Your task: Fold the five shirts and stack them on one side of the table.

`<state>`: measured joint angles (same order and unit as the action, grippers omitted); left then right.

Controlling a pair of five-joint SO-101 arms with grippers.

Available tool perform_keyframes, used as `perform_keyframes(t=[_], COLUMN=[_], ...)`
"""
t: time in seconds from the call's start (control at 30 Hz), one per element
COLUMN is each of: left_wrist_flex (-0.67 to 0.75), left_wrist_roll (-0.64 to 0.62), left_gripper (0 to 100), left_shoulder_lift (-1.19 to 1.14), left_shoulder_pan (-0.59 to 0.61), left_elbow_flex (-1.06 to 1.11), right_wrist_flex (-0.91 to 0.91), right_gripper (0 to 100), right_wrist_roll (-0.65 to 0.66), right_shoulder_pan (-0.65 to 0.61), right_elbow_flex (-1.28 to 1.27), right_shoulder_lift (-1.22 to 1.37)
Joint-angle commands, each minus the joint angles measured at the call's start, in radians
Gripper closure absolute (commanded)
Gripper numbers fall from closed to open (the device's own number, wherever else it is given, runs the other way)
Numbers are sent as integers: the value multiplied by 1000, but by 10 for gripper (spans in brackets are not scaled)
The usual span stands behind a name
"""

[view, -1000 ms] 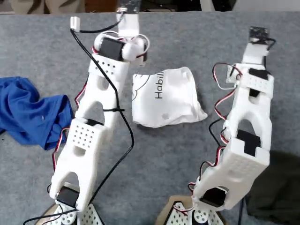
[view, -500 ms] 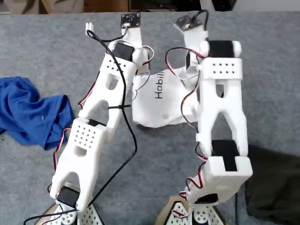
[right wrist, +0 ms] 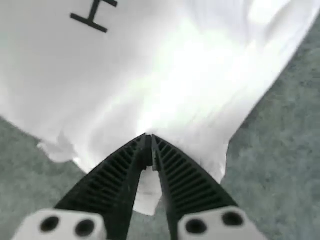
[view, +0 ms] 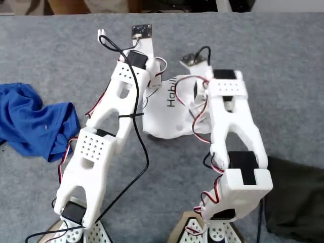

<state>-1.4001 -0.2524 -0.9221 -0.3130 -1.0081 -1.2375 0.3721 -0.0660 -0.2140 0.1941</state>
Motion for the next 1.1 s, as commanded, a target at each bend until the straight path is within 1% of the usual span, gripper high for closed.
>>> perform_keyframes(t=[0.0,0.1,0.2,0.27,0.4,0.5,0.6,0.67,0.77,0.83,0.93,1.07], left_wrist_flex=[17,120,187,183,127,80,18,-38,-117,-138,-126,-63], left_wrist_roll=[-5,-6,-5,-5,-5,-5,-5,-3,-3,-3,-3,-9], left_gripper=[981,981,981,982,982,982,982,982,982,982,982,982], left_shoulder_lift=[12,-5,-51,-79,-116,-125,-125,-125,-128,-136,-137,-136], left_shoulder_pan=[8,15,18,21,23,29,41,48,49,49,41,41], left_elbow_flex=[17,43,29,-8,-97,-164,-262,-348,-463,-509,-473,-362], right_wrist_flex=[190,302,347,351,353,308,173,117,87,87,87,92], right_gripper=[993,993,993,993,993,993,993,993,993,991,990,990], right_wrist_roll=[6,31,61,91,110,115,109,109,109,109,109,109], right_shoulder_pan=[54,99,110,110,108,107,107,108,105,104,102,76], right_elbow_flex=[-102,-171,-219,-237,-242,-220,-142,-76,53,143,282,450], right_shoulder_lift=[-59,-59,-59,-59,-65,-90,-176,-226,-232,-188,-68,137])
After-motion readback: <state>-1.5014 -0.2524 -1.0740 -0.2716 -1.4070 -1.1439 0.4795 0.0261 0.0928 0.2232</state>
